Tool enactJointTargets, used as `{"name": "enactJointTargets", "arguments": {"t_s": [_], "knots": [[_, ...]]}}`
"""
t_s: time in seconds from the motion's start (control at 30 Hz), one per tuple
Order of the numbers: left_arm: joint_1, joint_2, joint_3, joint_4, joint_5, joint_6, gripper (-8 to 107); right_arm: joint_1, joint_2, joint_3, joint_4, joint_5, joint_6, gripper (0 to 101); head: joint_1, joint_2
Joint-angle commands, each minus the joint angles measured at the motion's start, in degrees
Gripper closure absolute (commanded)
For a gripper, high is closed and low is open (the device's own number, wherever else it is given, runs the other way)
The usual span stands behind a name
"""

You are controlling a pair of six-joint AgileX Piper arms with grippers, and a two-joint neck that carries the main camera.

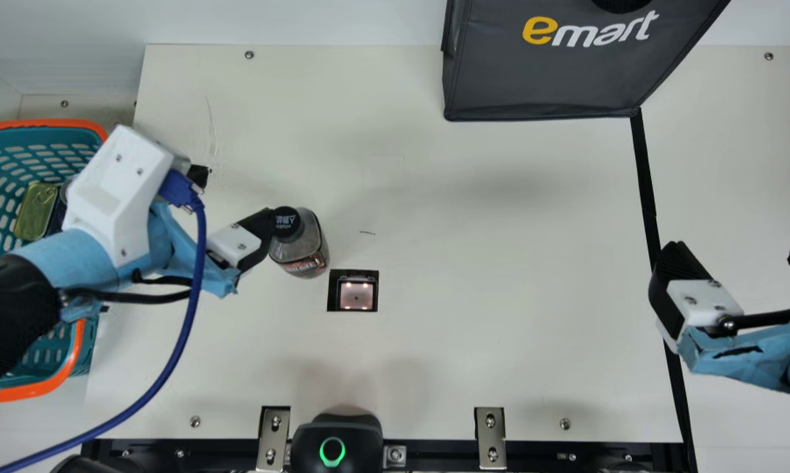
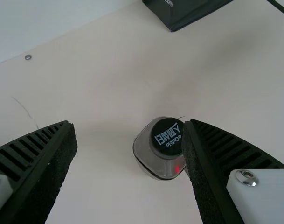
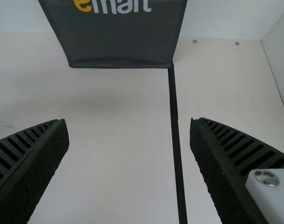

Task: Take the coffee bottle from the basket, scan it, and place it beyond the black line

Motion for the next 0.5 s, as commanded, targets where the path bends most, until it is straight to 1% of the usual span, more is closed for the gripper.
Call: {"name": "enactJointTargets", "arguments": {"t_s": [0.0, 0.47], "knots": [[-1.5, -0.1, 0.3, 2.2, -0.4, -3.4, 9, 0.0, 0.0, 0.0, 0.0, 0.0, 0.0, 10, -1.6, 0.1], [-8.5, -1.5, 2.0, 10.9, -1.3, -16.3, 9, 0.0, 0.0, 0.0, 0.0, 0.0, 0.0, 10, -1.6, 0.1]]}}
